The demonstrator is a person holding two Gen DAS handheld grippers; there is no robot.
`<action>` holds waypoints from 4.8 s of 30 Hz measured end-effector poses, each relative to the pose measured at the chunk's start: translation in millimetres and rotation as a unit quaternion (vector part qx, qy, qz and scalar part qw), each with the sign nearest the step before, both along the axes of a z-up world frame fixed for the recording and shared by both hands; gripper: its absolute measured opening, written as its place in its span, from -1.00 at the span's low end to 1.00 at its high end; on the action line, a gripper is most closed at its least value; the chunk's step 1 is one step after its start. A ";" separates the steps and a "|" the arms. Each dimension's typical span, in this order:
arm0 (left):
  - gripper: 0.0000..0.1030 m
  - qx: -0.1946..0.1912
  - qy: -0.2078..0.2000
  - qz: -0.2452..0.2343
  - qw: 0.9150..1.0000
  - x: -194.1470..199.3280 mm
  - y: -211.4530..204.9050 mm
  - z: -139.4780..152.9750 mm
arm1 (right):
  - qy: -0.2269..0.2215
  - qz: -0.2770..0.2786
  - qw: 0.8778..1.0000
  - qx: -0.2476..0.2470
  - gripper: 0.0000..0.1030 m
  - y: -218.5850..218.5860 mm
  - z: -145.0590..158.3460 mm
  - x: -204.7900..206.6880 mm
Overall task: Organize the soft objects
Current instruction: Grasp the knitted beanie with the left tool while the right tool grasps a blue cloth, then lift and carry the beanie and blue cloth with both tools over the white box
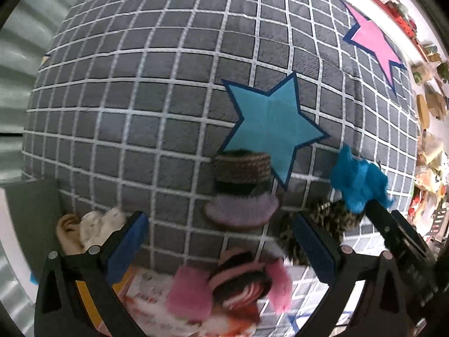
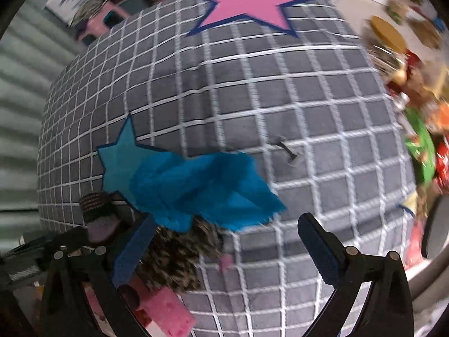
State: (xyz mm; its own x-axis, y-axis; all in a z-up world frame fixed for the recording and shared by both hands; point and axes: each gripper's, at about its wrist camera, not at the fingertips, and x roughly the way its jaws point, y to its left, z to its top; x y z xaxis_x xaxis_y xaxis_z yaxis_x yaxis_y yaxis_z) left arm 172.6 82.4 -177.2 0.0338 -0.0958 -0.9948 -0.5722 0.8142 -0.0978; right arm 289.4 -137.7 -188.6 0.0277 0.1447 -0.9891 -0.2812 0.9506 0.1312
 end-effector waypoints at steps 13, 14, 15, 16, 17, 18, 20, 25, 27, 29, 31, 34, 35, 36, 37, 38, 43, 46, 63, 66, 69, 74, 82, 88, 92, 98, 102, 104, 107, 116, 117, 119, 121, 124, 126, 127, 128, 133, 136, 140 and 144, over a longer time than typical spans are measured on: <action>0.99 0.021 0.043 -0.003 0.999 14.2 -0.5 -55.9 | 0.022 0.062 0.997 -0.030 0.98 42.4 -54.7 20.1; 0.96 0.025 0.049 0.000 0.998 13.9 -1.0 -58.0 | 0.023 0.066 0.997 -0.029 0.97 47.4 -56.9 16.1; 0.90 0.022 0.051 0.001 0.998 14.8 -2.4 -61.4 | 0.022 0.071 0.997 -0.030 0.83 50.9 -58.1 16.2; 0.90 0.013 0.056 0.003 0.998 13.1 -2.5 -65.4 | 0.019 0.079 0.996 -0.030 0.62 55.8 -58.6 15.3; 0.90 0.002 0.059 0.007 0.998 11.8 -1.7 -68.2 | 0.017 0.089 0.995 -0.030 0.58 61.7 -58.6 14.0; 0.90 -0.003 0.058 0.011 0.998 11.6 2.7 -69.8 | 0.014 0.097 0.995 -0.033 0.38 66.9 -57.9 12.7; 0.89 -0.004 0.062 0.010 0.998 11.3 0.8 -72.0 | 0.015 0.117 0.993 -0.027 -0.06 79.8 -52.1 8.2; 0.27 -0.009 0.051 -0.020 0.998 31.8 -11.9 -66.2 | 0.031 0.116 0.993 -0.009 -0.42 96.1 -43.8 6.0; -0.23 -0.007 0.047 -0.040 0.998 45.5 -19.8 -59.3 | 0.027 0.113 0.993 -0.004 -0.42 99.0 -35.4 8.4; -0.30 -0.006 0.041 -0.057 0.998 51.3 -25.3 -52.3 | 0.025 0.111 0.993 0.001 -0.42 98.6 -26.8 8.3; -0.30 -0.006 0.034 -0.061 0.998 52.4 -28.4 -44.9 | 0.027 0.105 0.994 0.006 -0.42 100.5 -17.3 12.1; -0.30 -0.006 0.029 -0.060 0.998 49.3 -29.9 -31.0 | 0.026 0.098 0.995 0.010 -0.42 88.6 -9.3 19.5; -0.30 -0.004 0.023 -0.062 0.998 48.3 -30.6 -23.7 | 0.027 0.096 0.995 0.011 -0.42 83.7 -8.4 17.7; -0.30 0.000 0.019 -0.066 0.998 48.7 -30.1 -16.0 | 0.027 0.093 0.995 0.013 -0.42 81.2 -6.8 16.6; -0.30 0.009 0.014 -0.073 0.997 47.5 -31.7 -8.1 | 0.029 0.089 0.995 0.016 -0.42 80.3 -3.7 16.4; -0.30 0.017 0.009 -0.079 0.997 46.6 -33.0 -0.3 | 0.029 0.087 0.996 0.017 -0.42 75.8 -0.3 16.2; -0.30 0.020 -0.014 -0.114 0.993 41.7 -38.0 33.7 | 0.033 0.081 0.996 0.021 -0.42 62.6 8.5 9.2; -0.30 0.028 -0.025 -0.125 0.991 39.6 -40.9 55.9 | 0.032 0.084 0.996 0.024 -0.42 54.5 22.5 3.9; -0.29 0.070 -0.020 -0.133 0.988 -66.1 10.9 114.0 | 0.016 0.165 0.984 0.058 -0.42 119.3 93.6 -46.8; -0.29 0.071 -0.022 -0.128 0.989 -85.7 22.0 121.7 | 0.018 0.176 0.982 0.059 -0.42 131.8 101.4 -60.4; -0.29 0.069 -0.025 -0.121 0.990 -106.3 33.1 128.7 | 0.020 0.183 0.981 0.058 -0.42 143.5 106.7 -74.0; -0.29 0.065 -0.030 -0.119 0.990 -135.9 47.5 135.0 | 0.019 0.186 0.981 0.054 -0.42 152.4 110.7 -94.4; -0.29 0.066 -0.046 -0.127 0.989 -166.7 55.8 142.3 | 0.019 0.176 0.983 0.046 -0.42 154.1 113.7 -125.1; -0.29 0.066 -0.066 -0.136 0.986 -181.7 53.7 148.5 | 0.014 0.164 0.985 0.041 -0.42 148.5 117.8 -145.2; -0.29 0.067 -0.078 -0.141 0.985 -191.9 49.6 152.7 | 0.010 0.159 0.986 0.040 -0.42 145.7 121.1 -158.1; -0.29 0.063 -0.088 -0.152 0.982 -211.8 44.8 154.3 | 0.003 0.148 0.988 0.036 -0.42 139.9 125.3 -180.0; -0.29 0.059 -0.092 -0.157 0.982 -226.2 43.1 154.7 | 0.002 0.143 0.989 0.032 -0.42 136.5 125.8 -196.2; -0.29 0.057 -0.095 -0.161 0.981 -233.8 41.9 155.3 | 0.001 0.140 0.990 0.031 -0.42 135.2 125.3 -205.7; -0.29 0.055 -0.097 -0.164 0.980 -244.3 40.7 155.1 | 0.001 0.135 0.990 0.030 -0.42 133.6 124.7 -218.3; -0.29 0.051 -0.107 -0.164 0.979 -271.6 42.6 155.0 | -0.005 0.128 0.991 0.032 -0.42 136.6 130.6 -250.9; -0.29 0.051 -0.107 -0.164 0.979 -274.9 43.8 154.6 | -0.006 0.129 0.991 0.032 -0.42 137.7 131.5 -254.4; -0.29 0.050 -0.108 -0.160 0.980 -282.0 46.5 153.6 | -0.008 0.133 0.991 0.034 -0.42 141.9 133.6 -262.3; -0.29 0.049 -0.109 -0.154 0.981 -290.1 50.8 153.1 | -0.009 0.138 0.990 0.036 -0.42 147.0 135.7 -270.1; -0.29 0.049 -0.111 -0.144 0.982 -300.4 58.2 152.4 | -0.010 0.148 0.988 0.039 -0.42 158.0 137.5 -282.9; -0.29 0.049 -0.111 -0.135 0.983 -307.9 64.2 151.9 | -0.010 0.157 0.987 0.041 -0.42 166.5 138.8 -290.7; -0.29 0.049 -0.111 -0.128 0.984 -312.7 68.9 151.6 | -0.011 0.163 0.986 0.041 -0.42 171.5 139.6 -294.6; -0.29 0.049 -0.112 -0.125 0.985 -316.0 71.4 151.6 | -0.012 0.169 0.985 0.042 -0.42 176.9 140.5 -298.5; -0.29 0.052 -0.114 -0.097 0.987 -334.7 91.4 152.1 | -0.015 0.195 0.980 0.047 -0.42 203.6 143.3 -314.0; -0.29 0.052 -0.115 -0.077 0.989 -346.3 104.8 151.3 | -0.014 0.213 0.976 0.048 -0.42 221.6 144.4 -323.3; -0.29 0.052 -0.114 -0.048 0.991 -359.3 123.4 149.5 | -0.010 0.239 0.970 0.048 -0.42 246.7 143.3 -334.1; -0.29 0.051 -0.111 -0.021 0.992 -371.5 141.5 144.4 | -0.004 0.265 0.963 0.044 -0.42 270.2 139.3 -343.6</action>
